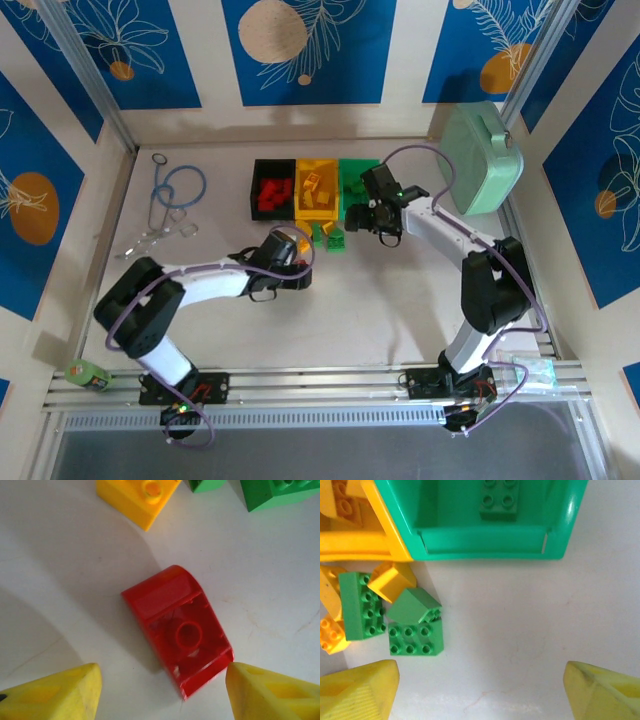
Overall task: Sort the legos into containers by color
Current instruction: Pick up the lego from the center of the table.
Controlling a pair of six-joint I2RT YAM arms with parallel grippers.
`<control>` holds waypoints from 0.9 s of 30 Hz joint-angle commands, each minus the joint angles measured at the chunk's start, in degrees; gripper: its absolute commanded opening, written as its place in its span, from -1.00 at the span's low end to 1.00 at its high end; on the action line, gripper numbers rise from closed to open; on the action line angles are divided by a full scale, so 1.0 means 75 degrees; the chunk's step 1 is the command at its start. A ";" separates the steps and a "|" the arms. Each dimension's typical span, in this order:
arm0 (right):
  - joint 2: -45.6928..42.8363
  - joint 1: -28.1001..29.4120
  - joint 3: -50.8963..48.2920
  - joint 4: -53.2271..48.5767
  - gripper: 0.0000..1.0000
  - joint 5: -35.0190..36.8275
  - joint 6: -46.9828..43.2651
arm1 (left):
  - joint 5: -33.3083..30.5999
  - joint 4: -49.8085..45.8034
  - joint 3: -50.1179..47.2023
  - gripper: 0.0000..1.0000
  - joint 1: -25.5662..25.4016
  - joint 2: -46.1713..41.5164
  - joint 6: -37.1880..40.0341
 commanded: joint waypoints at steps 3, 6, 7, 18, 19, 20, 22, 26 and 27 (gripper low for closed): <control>-0.0538 0.0063 -0.0605 0.0400 0.72 -0.0193 0.0332 | -0.0091 -0.0312 0.0683 0.32 -0.0200 0.0618 -0.0151; -0.0727 0.0069 -0.0965 0.0549 0.72 -0.0191 0.0433 | -0.0249 -0.0540 0.0956 0.30 -0.0238 0.0885 -0.0120; -0.0784 0.0058 -0.1080 0.0592 0.72 -0.0188 0.0469 | -0.0294 -0.0616 0.1038 0.29 -0.0237 0.0973 -0.0102; -0.0944 0.0070 -0.1608 0.0848 0.73 -0.0276 0.0675 | -0.0494 -0.1120 0.1573 -0.03 -0.0334 0.1498 0.0003; -0.0956 0.0080 -0.1639 0.0861 0.73 -0.0282 0.0697 | -0.0520 -0.1164 0.1606 -0.07 -0.0343 0.1483 0.0026; -0.0968 0.0081 -0.1673 0.0903 0.73 -0.0288 0.0718 | -0.0583 -0.1207 0.1633 -0.11 -0.0365 0.1456 0.0061; -0.0980 0.0102 -0.1760 0.0949 0.73 -0.0308 0.0756 | -0.0705 -0.1321 0.1680 -0.18 -0.0386 0.1376 0.0112; -0.0999 0.0162 -0.1943 0.0992 0.73 -0.0284 0.0793 | -0.0856 -0.1451 0.1741 -0.33 -0.0393 0.1071 0.0192; -0.1020 0.0185 -0.1999 0.0991 0.72 -0.0258 0.0797 | -0.0912 -0.1464 0.1741 -0.36 -0.0384 0.0969 0.0223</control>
